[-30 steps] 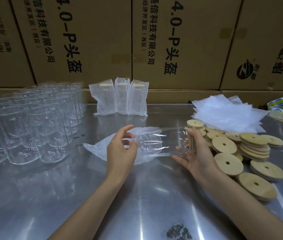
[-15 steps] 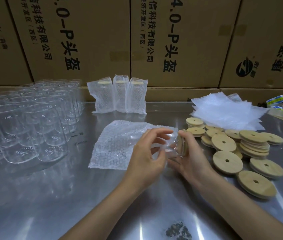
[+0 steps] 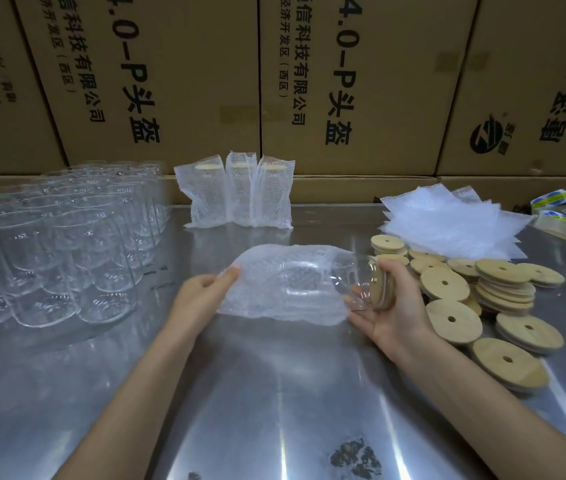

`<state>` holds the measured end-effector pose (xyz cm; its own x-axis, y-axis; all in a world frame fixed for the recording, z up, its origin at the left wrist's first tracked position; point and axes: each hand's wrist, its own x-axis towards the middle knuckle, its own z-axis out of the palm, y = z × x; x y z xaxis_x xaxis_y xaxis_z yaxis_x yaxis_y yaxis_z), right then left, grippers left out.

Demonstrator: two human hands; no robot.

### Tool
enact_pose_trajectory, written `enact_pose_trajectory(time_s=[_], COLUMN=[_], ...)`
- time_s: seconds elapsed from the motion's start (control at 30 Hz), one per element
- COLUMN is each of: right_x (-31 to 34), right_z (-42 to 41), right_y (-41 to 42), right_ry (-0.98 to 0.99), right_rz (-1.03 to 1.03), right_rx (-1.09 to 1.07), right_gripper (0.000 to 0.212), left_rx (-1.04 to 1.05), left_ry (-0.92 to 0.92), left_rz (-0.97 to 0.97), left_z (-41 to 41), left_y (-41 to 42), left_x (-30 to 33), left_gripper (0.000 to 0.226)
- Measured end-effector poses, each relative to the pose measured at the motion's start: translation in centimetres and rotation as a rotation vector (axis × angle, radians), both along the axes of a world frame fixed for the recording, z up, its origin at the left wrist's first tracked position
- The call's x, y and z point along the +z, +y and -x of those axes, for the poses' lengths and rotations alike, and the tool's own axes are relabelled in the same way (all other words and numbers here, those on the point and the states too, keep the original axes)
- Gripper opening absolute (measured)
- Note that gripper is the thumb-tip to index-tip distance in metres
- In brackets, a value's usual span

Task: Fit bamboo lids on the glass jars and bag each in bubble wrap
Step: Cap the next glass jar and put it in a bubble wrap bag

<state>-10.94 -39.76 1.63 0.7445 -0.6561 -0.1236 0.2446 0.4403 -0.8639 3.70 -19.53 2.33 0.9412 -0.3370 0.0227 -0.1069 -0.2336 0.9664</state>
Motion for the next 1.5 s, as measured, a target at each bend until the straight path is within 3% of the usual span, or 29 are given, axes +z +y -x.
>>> enact_pose_trajectory(time_s=[0.1,0.23,0.33,0.57,0.7,0.8,0.97,1.13,1.23,1.3,1.37,1.43,1.5], right_x=[0.1,0.0,0.2,0.4,0.9,1.0,1.8,1.7,1.5,1.1,0.4,0.1,0.5], right_z=[0.0,0.1,0.1,0.3,0.3,0.5,0.7,1.1,1.0,0.6,0.1,-0.2,0.1], right_y=[0.3,0.2,0.2,0.7,1.3,1.3,1.5,0.4,1.8,3.9,5.7,6.7,6.7], right_ry=[-0.045,-0.132,-0.164,-0.229,-0.295,-0.288,-0.186,-0.179,-0.109,-0.042,-0.052,-0.137,-0.190], right_rz=[0.032,0.063,0.049,0.020,0.043,0.023,0.047,0.034,0.078,0.135,0.197,0.174,0.121], right_rx=[0.034,0.097,0.113,0.186,0.285,0.313,0.220,-0.039,0.170,0.393,0.562,0.605,0.562], right_gripper=[0.021,0.028,0.029,0.036,0.032,0.038,0.052,0.079,0.099,0.097,0.099,0.104,0.092], left_rx=[-0.156,-0.356,-0.364,-0.349,-0.522,-0.543,-0.444,-0.470,-0.443,-0.407,-0.345,-0.291,-0.273], left_ry=[0.068,0.112,0.204,0.114,0.148,0.180,0.273,0.382,0.406,0.396,0.381,0.288,0.185], left_rz=[0.154,0.251,0.341,0.222,0.300,0.331,0.395,0.802,0.945,0.913,0.835,0.743,0.642], left_z=[0.2,0.6,0.9,2.7,3.3,3.3,2.8,2.9,3.6,4.4,5.6,6.7,7.6], left_y=[-0.7,-0.9,-0.8,-1.0,-1.1,-1.0,-1.2,-2.0,-2.8,-3.5,-4.2,-4.6,-4.9], left_x=[-0.8,-0.4,0.0,0.2,0.0,0.0,-0.2,0.2,0.4,0.2,-0.1,-0.5,-0.9], left_gripper=[0.040,0.058,0.080,0.096,0.076,0.066,0.083,0.036,0.026,0.034,0.062,0.078,0.072])
